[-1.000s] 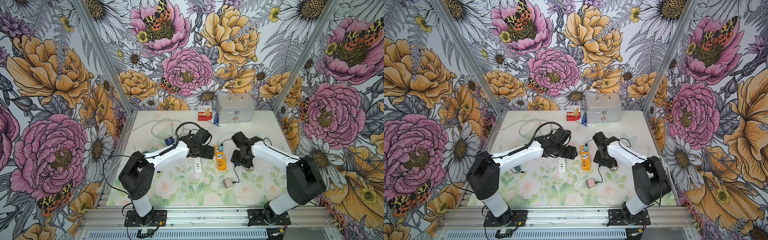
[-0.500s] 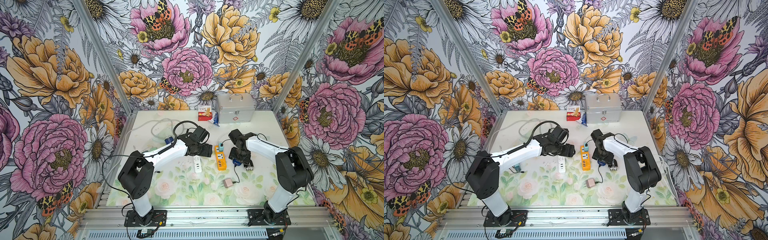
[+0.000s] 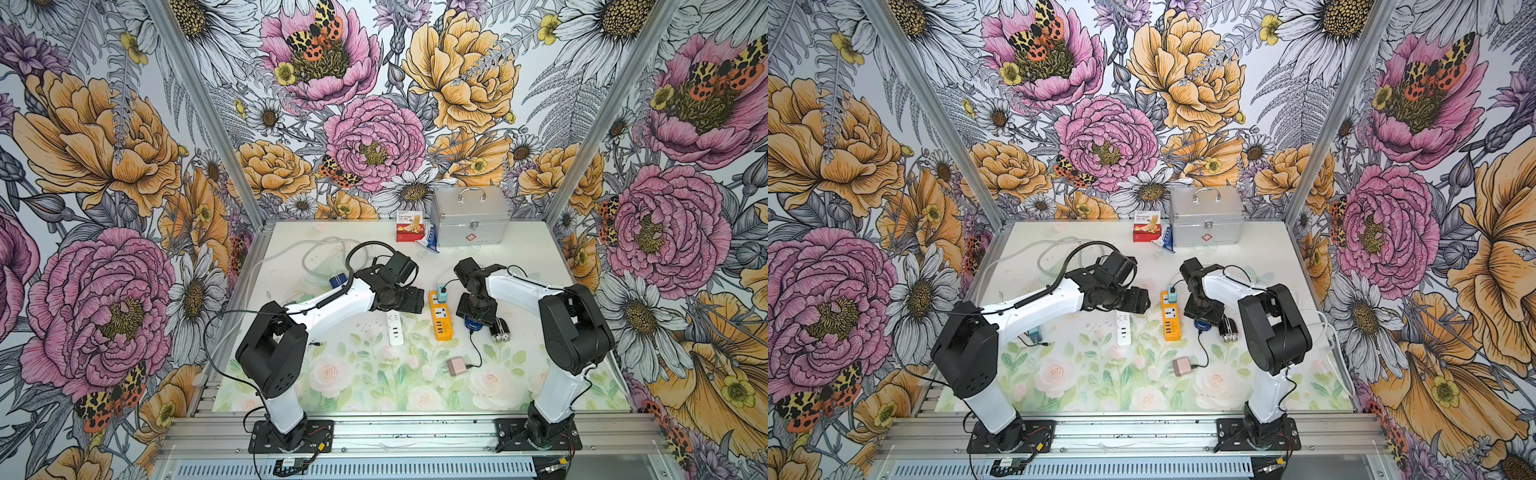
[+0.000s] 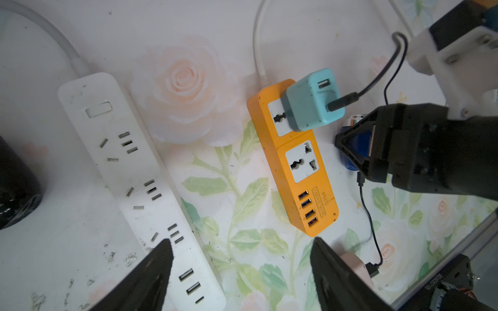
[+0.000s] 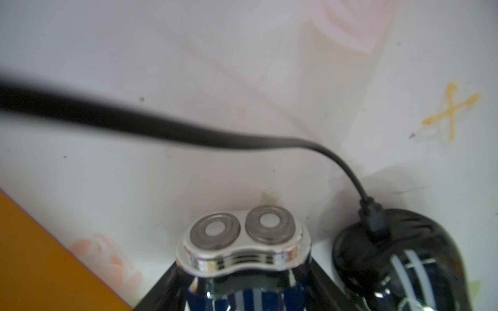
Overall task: Unplug the electric shaver
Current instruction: Pick up the electric shaver from the center of the board.
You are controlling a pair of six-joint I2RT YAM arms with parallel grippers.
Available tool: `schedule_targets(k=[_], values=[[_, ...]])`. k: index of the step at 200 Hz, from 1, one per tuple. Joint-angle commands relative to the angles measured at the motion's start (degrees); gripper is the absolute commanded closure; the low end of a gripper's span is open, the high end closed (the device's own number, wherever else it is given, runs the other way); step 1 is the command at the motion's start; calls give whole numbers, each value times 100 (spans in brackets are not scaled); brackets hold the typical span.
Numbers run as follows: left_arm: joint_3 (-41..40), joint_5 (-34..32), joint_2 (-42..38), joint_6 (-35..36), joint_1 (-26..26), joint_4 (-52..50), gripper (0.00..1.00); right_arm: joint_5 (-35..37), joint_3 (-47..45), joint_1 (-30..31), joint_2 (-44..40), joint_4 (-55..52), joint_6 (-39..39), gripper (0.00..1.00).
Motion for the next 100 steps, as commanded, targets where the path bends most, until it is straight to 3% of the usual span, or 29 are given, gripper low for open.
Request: schedule_targets(k=[1,53,100], values=[[158,-36,21,-5,-64,0,19,64,122,-38,177,159,-147,35],[247,-81,63,-32,-308,0,20,159,30,-35,98,265,-394,45],[482,36,161,-45,-686,70,21,49,-160,-33,-554,405,-532,52]])
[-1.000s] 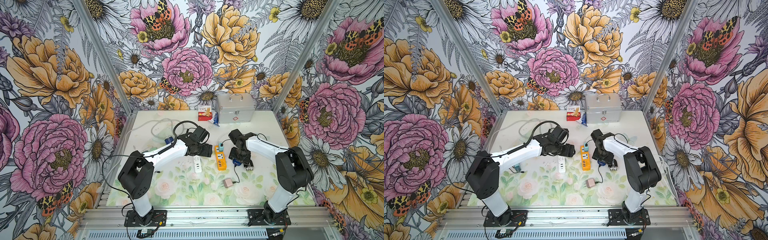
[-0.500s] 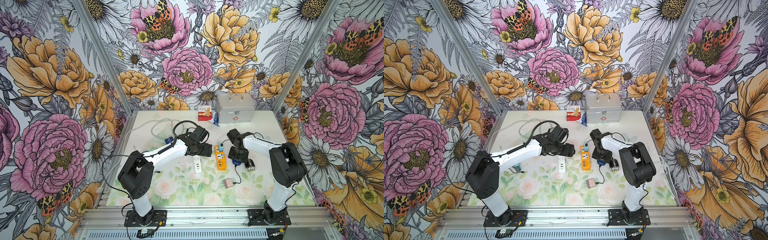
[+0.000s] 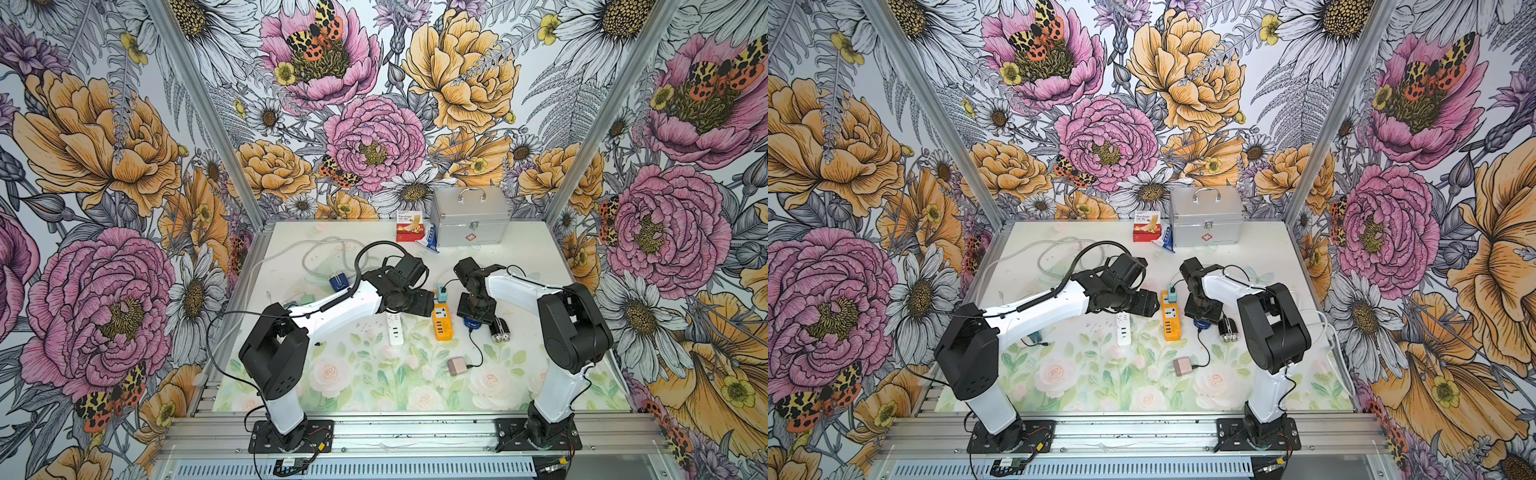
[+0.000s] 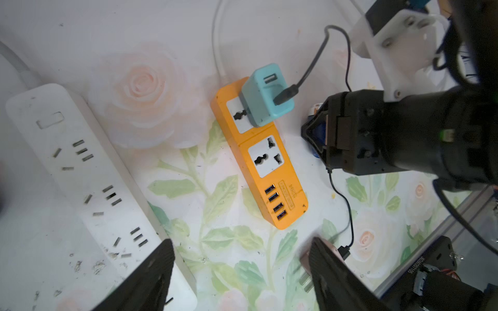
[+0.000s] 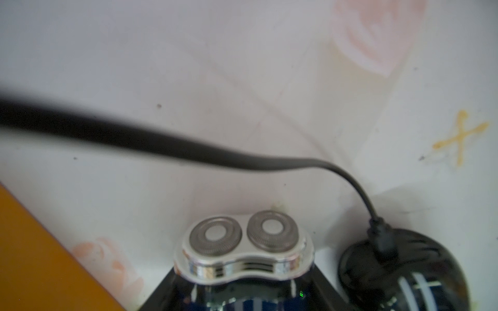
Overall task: Unplug the electric shaver
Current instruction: Pick up the electric shaver from the center of the board, then remove the charging cable from the electric shaver.
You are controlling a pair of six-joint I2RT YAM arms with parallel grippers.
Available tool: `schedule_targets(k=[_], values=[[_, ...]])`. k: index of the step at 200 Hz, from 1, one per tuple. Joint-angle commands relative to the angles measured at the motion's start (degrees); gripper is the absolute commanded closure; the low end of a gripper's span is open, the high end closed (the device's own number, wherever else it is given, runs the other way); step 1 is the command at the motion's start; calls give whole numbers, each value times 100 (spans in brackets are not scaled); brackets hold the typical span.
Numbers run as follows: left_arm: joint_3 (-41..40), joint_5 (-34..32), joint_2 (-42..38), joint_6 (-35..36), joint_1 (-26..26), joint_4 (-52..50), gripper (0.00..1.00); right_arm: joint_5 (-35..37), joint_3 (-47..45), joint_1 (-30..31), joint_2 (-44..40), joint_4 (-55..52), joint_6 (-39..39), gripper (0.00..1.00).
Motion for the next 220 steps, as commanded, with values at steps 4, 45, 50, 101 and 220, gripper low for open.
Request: schedule_targets(k=[4,45,50,101,220], values=[[141,76,106,-89,-215,121,21,16,-129,-40,-572,219,-159,53],[-753,930,-144,-729,-325,1694,23,-104,-376,-38,-1370,310,-161,56],[-828,1008,-144,-787,-338,1874,23,-135,-397,-35,-1456,324,-148,56],[-1744,1642,-70,-1383,-517,4046,30,-468,-648,-27,-2099,412,-15,57],[-1559,2000,1010,-1269,-763,5176,40,-916,-922,56,-2699,422,348,60]])
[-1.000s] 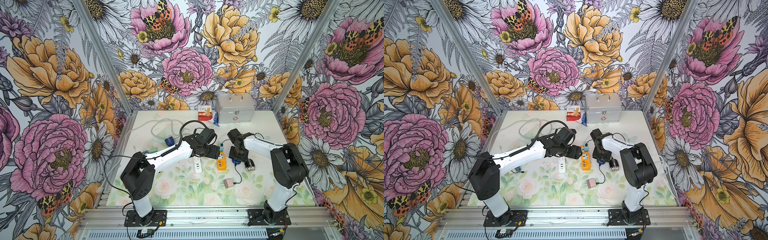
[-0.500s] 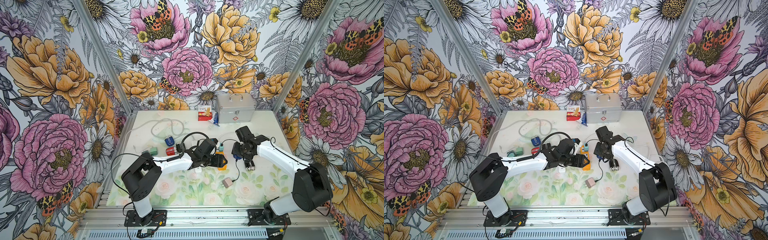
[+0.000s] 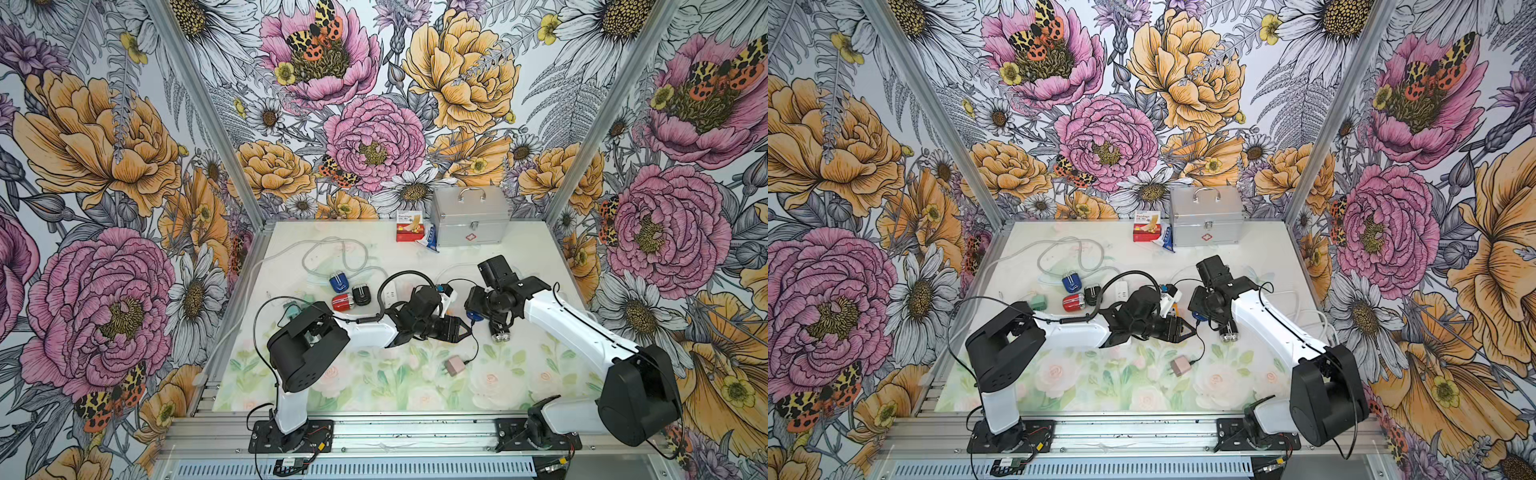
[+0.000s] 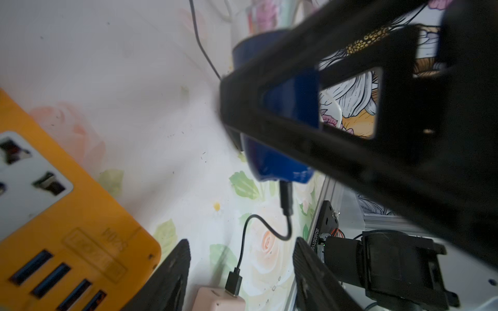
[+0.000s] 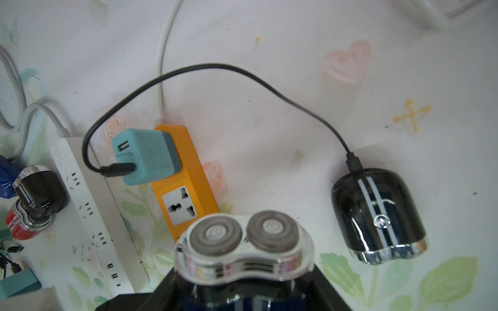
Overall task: Unplug the electric shaver
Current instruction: Remove the charging cable from the electric shaver.
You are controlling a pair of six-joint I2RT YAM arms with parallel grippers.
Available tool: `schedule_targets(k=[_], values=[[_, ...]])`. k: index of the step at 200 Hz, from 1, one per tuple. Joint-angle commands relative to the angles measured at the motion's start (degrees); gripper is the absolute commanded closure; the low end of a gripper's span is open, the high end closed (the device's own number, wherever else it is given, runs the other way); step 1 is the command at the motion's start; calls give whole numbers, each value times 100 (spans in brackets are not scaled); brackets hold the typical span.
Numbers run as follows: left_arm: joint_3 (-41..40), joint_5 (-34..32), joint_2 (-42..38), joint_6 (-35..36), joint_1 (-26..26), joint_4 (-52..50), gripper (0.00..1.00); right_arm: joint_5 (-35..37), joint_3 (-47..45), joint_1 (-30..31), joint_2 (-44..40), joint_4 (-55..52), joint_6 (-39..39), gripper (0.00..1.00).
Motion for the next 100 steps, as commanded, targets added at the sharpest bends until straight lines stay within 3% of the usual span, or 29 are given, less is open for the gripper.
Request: schedule_targets(k=[1,100], values=[[172,113,102,-12,-46,476,40,-161,-51,45,-144,105,173,60],[66,217,222,-102,-127,1249,46,-255,-168,63,-153,93,240,61]])
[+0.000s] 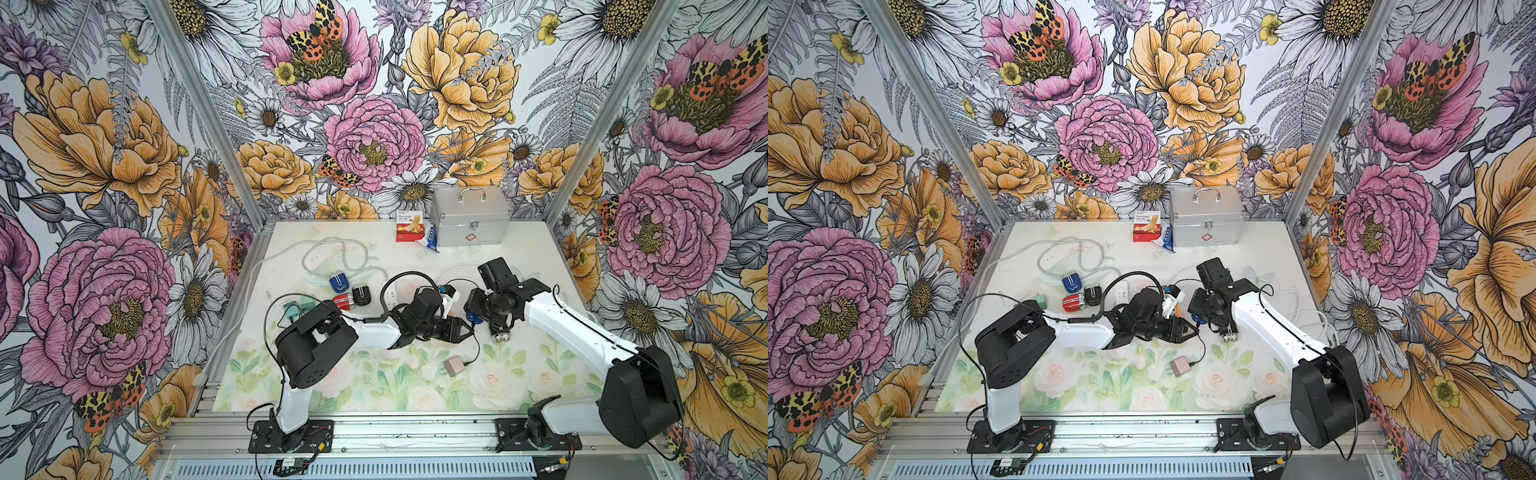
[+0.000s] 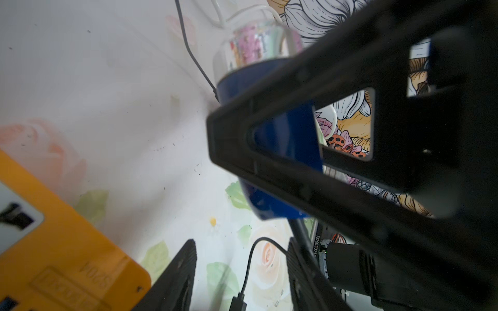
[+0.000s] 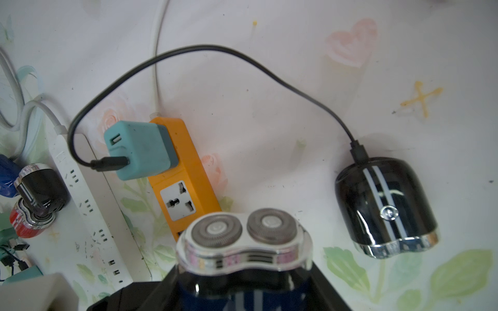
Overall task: Unplug the electric shaver
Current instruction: Remove the charging cable from the electric shaver.
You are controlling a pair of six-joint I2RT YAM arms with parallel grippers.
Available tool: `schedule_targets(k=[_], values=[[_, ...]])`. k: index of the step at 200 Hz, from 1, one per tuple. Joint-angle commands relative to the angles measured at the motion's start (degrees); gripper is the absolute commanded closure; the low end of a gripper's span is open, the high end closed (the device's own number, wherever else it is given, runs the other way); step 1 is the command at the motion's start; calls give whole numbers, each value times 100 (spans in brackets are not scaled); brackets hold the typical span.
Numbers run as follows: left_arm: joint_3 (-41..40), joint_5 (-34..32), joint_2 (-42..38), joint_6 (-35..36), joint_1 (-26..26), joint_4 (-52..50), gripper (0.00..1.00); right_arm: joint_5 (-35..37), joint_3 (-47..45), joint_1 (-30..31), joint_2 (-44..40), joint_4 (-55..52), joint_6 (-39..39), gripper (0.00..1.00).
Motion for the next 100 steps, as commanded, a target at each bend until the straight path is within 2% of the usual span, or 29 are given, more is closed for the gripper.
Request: schedule_targets(k=[1,100], values=[[58,155,37,-105,-79,632,46,-143,-46,44,-124,66,93,61],[-132,62,-435,292,-166,-262,48,-130,-86,24,-150,68,84,61]])
